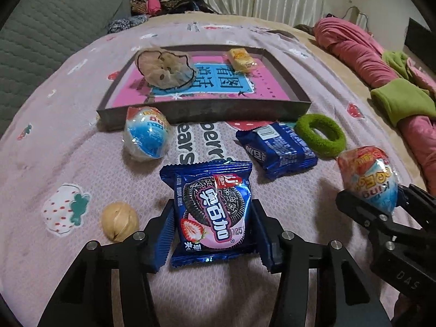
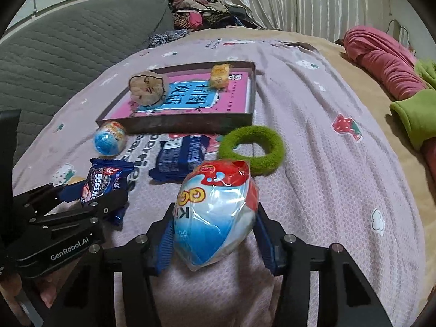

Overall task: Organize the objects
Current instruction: 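Grasp the blue Oreo pack with the left gripper while the right grasps the toy egg, then lift the Oreo pack and toy egg and carry both toward the tray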

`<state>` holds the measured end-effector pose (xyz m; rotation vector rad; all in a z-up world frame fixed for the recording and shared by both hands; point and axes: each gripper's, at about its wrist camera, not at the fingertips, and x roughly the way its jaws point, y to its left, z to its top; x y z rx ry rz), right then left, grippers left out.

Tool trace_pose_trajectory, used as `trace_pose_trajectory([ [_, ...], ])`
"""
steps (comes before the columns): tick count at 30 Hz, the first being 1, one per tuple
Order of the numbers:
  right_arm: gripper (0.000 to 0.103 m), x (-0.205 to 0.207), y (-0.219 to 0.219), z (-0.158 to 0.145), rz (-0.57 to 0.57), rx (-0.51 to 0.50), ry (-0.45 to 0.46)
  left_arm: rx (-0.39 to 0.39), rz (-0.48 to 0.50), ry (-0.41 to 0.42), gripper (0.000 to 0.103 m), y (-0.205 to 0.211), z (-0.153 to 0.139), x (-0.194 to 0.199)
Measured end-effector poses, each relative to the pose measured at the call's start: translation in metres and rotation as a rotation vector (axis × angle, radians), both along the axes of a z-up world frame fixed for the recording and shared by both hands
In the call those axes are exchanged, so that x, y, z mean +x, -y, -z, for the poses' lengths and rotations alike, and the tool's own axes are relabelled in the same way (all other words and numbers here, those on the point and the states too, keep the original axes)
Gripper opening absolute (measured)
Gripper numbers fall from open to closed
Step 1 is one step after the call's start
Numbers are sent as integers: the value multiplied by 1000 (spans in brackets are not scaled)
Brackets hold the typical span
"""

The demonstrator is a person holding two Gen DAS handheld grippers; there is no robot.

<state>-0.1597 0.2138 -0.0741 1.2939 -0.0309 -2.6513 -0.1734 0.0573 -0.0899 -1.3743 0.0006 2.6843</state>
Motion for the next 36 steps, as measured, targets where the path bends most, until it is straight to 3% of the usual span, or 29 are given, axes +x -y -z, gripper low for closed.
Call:
trace_pose_trajectory([
  [20, 52, 80, 56, -71, -71, 16, -151, -33, -52, -168, 54, 43, -84, 89],
  [36, 52, 109, 90, -130, -86, 48, -235, -23, -70, -256, 54, 82, -135, 132],
])
